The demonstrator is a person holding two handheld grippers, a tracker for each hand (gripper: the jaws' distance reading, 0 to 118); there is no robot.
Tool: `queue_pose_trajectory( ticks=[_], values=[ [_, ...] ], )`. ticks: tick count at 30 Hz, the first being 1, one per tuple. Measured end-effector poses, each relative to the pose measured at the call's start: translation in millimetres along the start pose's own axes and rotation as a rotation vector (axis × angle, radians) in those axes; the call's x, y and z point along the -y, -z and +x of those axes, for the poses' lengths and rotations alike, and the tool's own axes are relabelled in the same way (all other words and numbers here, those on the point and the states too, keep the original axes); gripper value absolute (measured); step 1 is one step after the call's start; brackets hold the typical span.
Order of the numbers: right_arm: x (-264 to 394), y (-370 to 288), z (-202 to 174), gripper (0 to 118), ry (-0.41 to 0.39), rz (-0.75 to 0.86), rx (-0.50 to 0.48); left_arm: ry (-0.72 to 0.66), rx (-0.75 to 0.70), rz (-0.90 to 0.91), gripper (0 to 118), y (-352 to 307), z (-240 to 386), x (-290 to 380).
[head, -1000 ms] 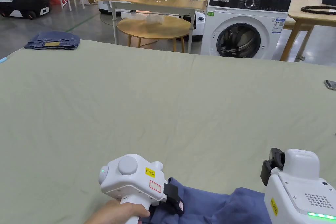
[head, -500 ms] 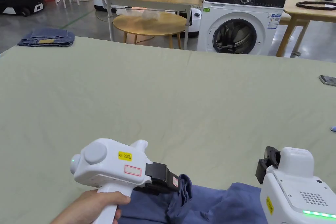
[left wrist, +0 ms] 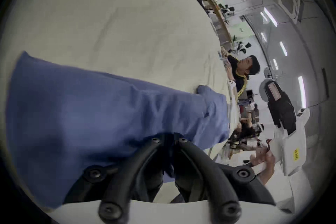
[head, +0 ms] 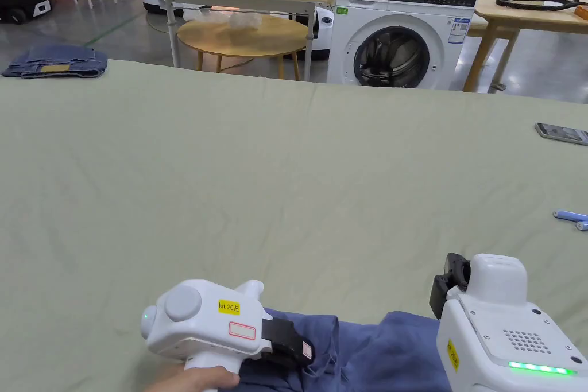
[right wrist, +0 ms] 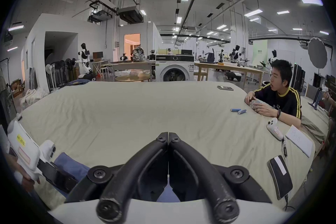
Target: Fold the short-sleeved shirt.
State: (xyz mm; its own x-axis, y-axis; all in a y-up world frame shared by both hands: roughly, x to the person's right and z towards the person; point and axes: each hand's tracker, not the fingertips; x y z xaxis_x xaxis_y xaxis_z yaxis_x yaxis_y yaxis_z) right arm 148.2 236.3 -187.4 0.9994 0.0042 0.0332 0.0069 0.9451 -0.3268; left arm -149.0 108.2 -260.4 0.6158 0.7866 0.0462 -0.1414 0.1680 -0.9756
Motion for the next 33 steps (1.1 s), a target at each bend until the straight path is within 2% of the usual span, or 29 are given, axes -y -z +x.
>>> queue_pose_trajectory(
  ticks=[2,5,10,18,19,21,25,29,33],
  values=[
    [1.1,-0.3,1.0,0,-0.001,-0.002,0.002,-0.002,0.036,0.005,5,7.8,3.0,2.7],
    [3.6,1.2,2.6,0,-0.003,-0.008,0.004,0.013,-0.005,0.007,5,18.7,7.3,7.7],
    [6.2,3.1,6.2,0,0.016,-0.018,0.005,-0.028,0.059,0.026,5,25.8,-10.5,7.1],
    [6.0,3.2,7.8,0,0.025,-0.022,0.005,0.087,0.051,0.030,5,15.2,14.9,11.5],
    [6.1,3.3,7.5,0,0.024,-0.021,0.003,0.093,0.041,0.022,5,20.5,16.3,11.5],
    [6.2,4.0,6.3,0,0.021,-0.020,0.003,0.109,-0.077,-0.018,5,30.9,30.8,20.5],
    [5.4,3.7,6.4,0,0.027,-0.023,0.002,0.060,-0.034,-0.002,4,35.7,13.8,17.6],
    [2.5,3.8,6.4,0,0.018,-0.016,0.001,0.099,-0.066,-0.009,4,20.1,26.0,14.3],
    [-1.7,3.6,5.2,0,0.020,-0.005,-0.003,0.125,-0.038,0.063,4,-26.9,31.7,3.6]
  ],
)
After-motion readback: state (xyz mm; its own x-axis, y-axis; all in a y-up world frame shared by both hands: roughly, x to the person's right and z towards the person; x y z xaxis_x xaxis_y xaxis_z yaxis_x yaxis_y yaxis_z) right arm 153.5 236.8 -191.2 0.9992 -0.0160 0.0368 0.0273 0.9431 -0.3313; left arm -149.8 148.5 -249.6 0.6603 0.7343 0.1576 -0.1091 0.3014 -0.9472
